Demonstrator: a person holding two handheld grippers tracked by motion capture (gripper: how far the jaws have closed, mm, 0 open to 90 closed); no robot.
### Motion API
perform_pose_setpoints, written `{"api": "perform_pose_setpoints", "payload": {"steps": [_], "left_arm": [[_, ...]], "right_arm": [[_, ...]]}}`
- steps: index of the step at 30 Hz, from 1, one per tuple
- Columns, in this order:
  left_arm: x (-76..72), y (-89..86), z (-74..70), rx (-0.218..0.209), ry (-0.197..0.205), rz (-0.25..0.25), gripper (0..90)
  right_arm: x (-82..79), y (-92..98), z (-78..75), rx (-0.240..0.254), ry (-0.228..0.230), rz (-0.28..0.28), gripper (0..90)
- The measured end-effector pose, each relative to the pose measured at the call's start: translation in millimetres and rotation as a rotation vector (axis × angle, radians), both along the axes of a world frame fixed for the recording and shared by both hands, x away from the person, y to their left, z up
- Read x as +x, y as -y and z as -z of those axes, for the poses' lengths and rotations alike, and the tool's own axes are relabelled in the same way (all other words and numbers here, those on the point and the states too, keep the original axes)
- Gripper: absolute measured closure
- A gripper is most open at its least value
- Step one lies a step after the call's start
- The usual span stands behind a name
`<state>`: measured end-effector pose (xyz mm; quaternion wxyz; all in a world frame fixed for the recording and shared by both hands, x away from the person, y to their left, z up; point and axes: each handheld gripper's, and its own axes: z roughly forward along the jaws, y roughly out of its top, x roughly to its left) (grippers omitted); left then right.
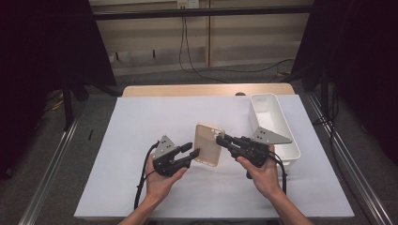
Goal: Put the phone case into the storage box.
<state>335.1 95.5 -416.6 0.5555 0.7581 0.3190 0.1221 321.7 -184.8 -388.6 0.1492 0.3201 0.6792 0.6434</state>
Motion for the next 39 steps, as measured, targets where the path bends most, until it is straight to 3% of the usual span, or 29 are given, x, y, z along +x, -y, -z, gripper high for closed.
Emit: {"api": "perform_pose_setpoints", "payload": {"steps": [4, 10, 14, 18, 22, 26, 28, 30, 34, 39], "left_arm": [[-0.2, 0.2, 0.4, -0.009, 0.003, -0.014, 39.9], [1.1, -2.4, 0.6, -0.019, 0.016, -0.017, 22.8], [2.1, -5.3, -0.7, -0.006, 0.03, -0.036, 15.5], [2.1, -8.1, -1.2, 0.04, 0.083, -0.049, 10.3], [0.5, -11.3, -4.7, -0.009, 0.083, -0.031, 4.9], [-2.0, -15.5, -5.5, 0.003, 0.076, -0.01, 3.0], [-3.7, -18.0, -5.7, 0.026, 0.092, -0.001, 3.2], [-6.1, -21.9, -5.2, 0.039, 0.098, -0.021, 4.2], [-7.4, -34.1, -3.2, 0.019, 0.115, -0.043, 5.0], [-8.8, -52.6, 0.1, -0.012, 0.101, -0.056, 6.4]], "right_arm": [[0.0, 1.8, -0.7, 0.0, 0.005, -0.006, 81.0], [-0.3, 4.2, -0.8, -0.007, 0.014, -0.005, 81.0], [-0.6, 6.3, -1.5, -0.007, 0.019, -0.005, 81.0], [-0.9, 8.9, -2.5, -0.003, 0.02, -0.003, 81.0], [-0.5, 11.6, -3.2, 0.002, 0.024, 0.002, 81.0], [-0.6, 14.6, -4.2, 0.002, 0.028, 0.008, 81.0], [-1.2, 15.9, -4.5, 0.001, 0.027, 0.012, 81.0], [-1.6, 17.3, -5.1, 0.001, 0.031, 0.016, 81.0], [-2.7, 20.1, -6.6, 0.004, 0.033, 0.022, 80.9], [-3.2, 22.7, -7.8, 0.009, 0.038, 0.028, 80.9]]}}
